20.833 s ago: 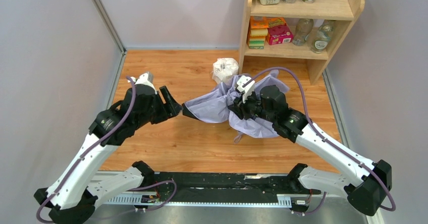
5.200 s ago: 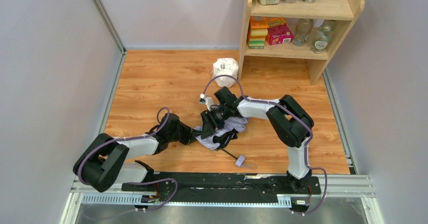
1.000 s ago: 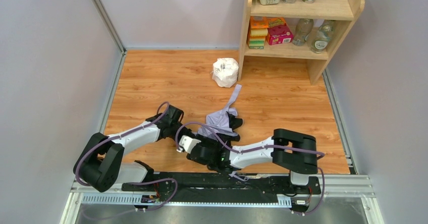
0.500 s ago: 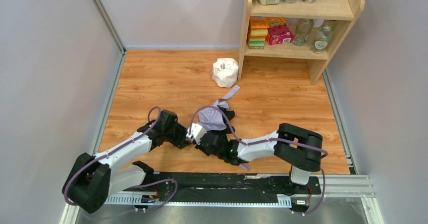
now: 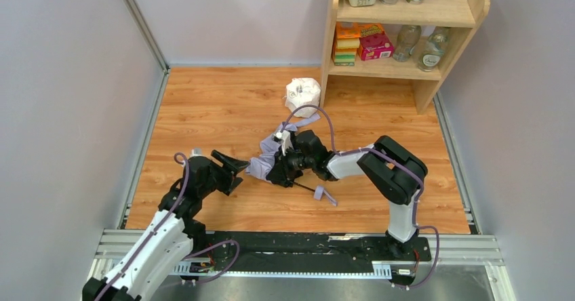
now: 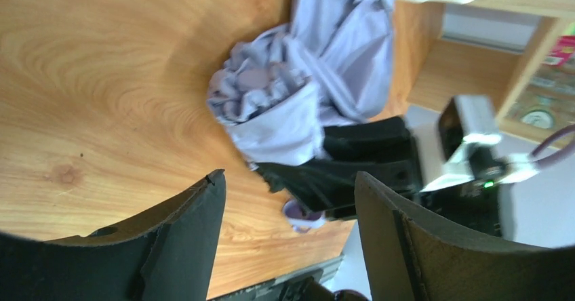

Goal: Put away the umbrella

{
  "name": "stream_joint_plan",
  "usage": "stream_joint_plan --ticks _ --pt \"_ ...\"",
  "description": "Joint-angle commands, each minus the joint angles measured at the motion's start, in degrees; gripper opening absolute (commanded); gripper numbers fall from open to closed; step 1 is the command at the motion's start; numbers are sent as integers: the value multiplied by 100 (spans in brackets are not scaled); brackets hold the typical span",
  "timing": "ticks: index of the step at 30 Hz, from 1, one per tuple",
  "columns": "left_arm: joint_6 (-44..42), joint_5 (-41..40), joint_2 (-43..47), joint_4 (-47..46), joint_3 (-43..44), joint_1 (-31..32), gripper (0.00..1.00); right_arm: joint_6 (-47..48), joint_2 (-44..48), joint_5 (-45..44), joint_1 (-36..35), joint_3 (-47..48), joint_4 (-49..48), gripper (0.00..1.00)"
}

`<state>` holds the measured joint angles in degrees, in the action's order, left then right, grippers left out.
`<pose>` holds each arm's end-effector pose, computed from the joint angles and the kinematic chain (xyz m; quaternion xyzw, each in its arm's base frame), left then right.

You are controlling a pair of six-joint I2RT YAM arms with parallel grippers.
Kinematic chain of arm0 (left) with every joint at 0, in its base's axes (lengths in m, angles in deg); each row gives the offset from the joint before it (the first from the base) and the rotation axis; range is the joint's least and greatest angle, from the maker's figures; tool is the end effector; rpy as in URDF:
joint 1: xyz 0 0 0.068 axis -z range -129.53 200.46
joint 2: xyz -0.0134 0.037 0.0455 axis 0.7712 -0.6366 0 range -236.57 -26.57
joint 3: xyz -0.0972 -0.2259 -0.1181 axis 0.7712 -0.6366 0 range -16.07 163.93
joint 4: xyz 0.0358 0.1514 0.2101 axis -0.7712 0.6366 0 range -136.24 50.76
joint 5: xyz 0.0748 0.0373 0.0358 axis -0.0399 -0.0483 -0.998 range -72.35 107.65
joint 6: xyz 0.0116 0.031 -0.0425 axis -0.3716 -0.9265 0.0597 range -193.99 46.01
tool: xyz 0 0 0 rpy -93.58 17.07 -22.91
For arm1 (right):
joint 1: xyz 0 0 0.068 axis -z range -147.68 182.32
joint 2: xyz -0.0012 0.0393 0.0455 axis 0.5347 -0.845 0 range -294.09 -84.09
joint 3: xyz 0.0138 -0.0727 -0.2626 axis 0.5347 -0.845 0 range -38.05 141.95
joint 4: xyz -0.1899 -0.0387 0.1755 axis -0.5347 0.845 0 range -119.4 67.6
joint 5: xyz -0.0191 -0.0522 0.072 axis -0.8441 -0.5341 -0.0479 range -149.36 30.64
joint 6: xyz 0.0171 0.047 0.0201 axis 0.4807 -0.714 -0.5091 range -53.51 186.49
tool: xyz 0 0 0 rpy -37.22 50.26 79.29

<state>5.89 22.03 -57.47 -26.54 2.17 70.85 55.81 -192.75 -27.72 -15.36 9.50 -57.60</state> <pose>0.1285 -0.0508 0.1954 -0.4184 0.7693 -0.3912 0.2831 0.2307 0.2810 0.1215 -0.3918 0.7602 0.4332 0.2847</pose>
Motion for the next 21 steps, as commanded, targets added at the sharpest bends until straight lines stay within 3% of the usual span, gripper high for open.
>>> stream_joint_plan --ticks 1,4,9,15,21 --pt "169 861 -881 -896 -277 -25 76 -698 -1173 1115 232 -36 1757 0" --pt "64 959 -1549 -1653 -268 -17 76 -909 -1569 1538 391 245 1897 0" --pt "440 609 -1771 -2725 -672 -17 77 -822 -1799 1495 453 562 2381 0" --pt "976 484 -2419 -1623 -252 1 77 -884 -1790 1389 488 624 2390 0" --pt "750 301 -3273 -1838 250 132 77 -743 -1773 1389 488 773 2574 0"
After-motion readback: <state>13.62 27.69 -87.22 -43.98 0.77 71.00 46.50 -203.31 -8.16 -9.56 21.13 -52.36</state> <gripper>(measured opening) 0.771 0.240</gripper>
